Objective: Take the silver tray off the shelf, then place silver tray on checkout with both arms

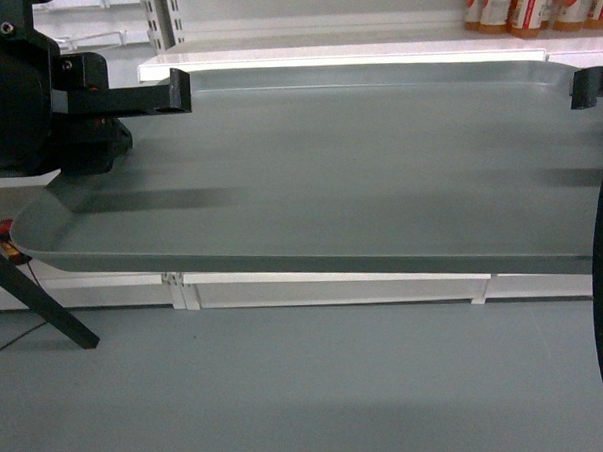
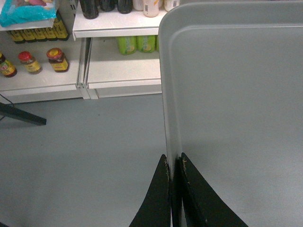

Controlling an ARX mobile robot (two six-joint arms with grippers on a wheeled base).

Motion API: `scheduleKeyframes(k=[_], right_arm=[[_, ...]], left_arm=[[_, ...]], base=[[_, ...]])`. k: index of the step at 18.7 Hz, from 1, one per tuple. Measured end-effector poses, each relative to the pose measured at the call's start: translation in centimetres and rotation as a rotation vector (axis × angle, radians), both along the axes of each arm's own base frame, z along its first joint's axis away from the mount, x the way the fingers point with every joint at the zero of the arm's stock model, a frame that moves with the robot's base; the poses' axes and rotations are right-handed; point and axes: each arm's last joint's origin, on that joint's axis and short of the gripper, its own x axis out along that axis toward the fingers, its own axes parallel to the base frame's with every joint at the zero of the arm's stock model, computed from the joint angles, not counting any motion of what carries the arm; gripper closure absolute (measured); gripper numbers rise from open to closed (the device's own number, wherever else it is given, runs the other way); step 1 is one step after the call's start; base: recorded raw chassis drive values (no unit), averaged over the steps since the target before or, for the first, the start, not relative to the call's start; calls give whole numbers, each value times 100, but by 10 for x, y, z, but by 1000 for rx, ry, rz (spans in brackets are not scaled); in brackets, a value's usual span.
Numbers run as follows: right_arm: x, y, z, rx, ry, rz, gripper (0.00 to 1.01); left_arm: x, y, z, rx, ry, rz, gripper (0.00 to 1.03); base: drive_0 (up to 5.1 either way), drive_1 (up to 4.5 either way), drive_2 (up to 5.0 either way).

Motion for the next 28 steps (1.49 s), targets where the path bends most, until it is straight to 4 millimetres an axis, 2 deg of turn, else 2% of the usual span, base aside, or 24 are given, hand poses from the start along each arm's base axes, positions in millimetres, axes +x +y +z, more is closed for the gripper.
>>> scheduleKeyframes(k=[28], right_arm=[[0,0,1,2,-7,1,98]], left_arm=[[0,0,0,-1,-1,0,100]], base=[[4,-411,419]])
